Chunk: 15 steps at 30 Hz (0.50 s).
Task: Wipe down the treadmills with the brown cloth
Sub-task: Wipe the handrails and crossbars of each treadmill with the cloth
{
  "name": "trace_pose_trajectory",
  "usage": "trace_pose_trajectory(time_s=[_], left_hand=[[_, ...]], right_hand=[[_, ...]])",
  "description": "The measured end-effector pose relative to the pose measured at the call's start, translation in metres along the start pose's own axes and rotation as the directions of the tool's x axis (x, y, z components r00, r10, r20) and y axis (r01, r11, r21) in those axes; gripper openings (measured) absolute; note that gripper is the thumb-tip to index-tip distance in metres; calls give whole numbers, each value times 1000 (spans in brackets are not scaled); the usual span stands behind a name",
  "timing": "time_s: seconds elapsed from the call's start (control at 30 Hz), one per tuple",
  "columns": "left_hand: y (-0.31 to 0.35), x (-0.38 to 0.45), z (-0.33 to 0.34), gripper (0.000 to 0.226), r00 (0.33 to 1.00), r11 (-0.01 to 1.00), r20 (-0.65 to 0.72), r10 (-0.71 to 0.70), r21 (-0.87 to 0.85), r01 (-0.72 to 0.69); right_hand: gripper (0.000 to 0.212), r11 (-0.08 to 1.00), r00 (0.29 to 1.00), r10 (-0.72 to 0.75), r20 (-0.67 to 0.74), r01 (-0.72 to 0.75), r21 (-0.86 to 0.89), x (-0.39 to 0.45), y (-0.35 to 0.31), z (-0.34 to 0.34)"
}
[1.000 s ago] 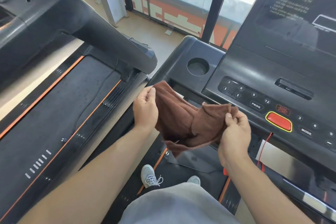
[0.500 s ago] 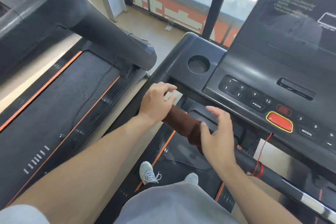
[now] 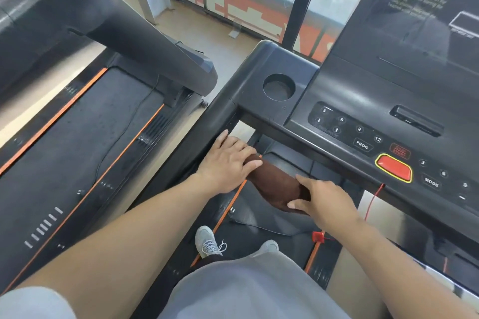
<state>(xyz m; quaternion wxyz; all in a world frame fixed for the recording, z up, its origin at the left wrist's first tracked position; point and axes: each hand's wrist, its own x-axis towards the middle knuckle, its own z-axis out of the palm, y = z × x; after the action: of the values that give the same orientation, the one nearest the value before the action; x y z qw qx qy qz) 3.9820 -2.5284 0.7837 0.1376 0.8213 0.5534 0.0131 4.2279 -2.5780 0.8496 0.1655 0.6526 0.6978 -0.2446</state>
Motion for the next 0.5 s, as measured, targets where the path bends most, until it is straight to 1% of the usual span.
trace_pose_trajectory(time_s=[0.07,0.1,0.13,0.17,0.2,0.23,0.27,0.3,0.37,0.43,0.47,0.5], left_hand=[[3,2,0,78,1000,999,11,-24,47,24],[4,6,-1,79,999,999,19,-36,40,35],[4,9,-3,79,999,999,12,-36,17,35],[3,11,-6,74,999,1000,-34,-15,-20,14],[0,13,-10,65,992,998,-126,22,-60,-30],[-5,13,-15,53,968,994,-244,58,-77,-78],[-11,11,-21,43,934,992,-351,67,-79,-101],[-20,9,-27,37,902,993,-429,40,-86,-85],[-39,2,-38,35,860,991,-501,-95,-133,32],[-60,-4,-39,39,839,967,-486,-244,-181,177],[-70,-6,-36,42,833,940,-441,-334,-224,258],[-76,-9,-33,47,817,888,-367,-445,-299,350]], right_hand=[[59,997,998,11,68,-6,-74,5,0,-4],[66,997,997,-6,79,13,-80,9,-5,-4],[80,996,996,-42,74,48,-81,13,-13,-3],[97,993,995,-88,47,91,-75,18,-25,0],[108,990,991,-135,13,136,-48,25,-38,5],[113,984,984,-178,-16,178,-12,32,-50,10],[111,979,978,-203,-45,204,16,39,-60,14],[105,978,975,-206,-80,209,26,48,-68,17],[84,975,965,-217,-145,221,6,66,-82,18],[67,967,955,-246,-164,253,17,81,-97,14],[62,962,949,-260,-176,270,36,86,-105,12],[61,956,941,-274,-198,289,51,89,-111,10]])
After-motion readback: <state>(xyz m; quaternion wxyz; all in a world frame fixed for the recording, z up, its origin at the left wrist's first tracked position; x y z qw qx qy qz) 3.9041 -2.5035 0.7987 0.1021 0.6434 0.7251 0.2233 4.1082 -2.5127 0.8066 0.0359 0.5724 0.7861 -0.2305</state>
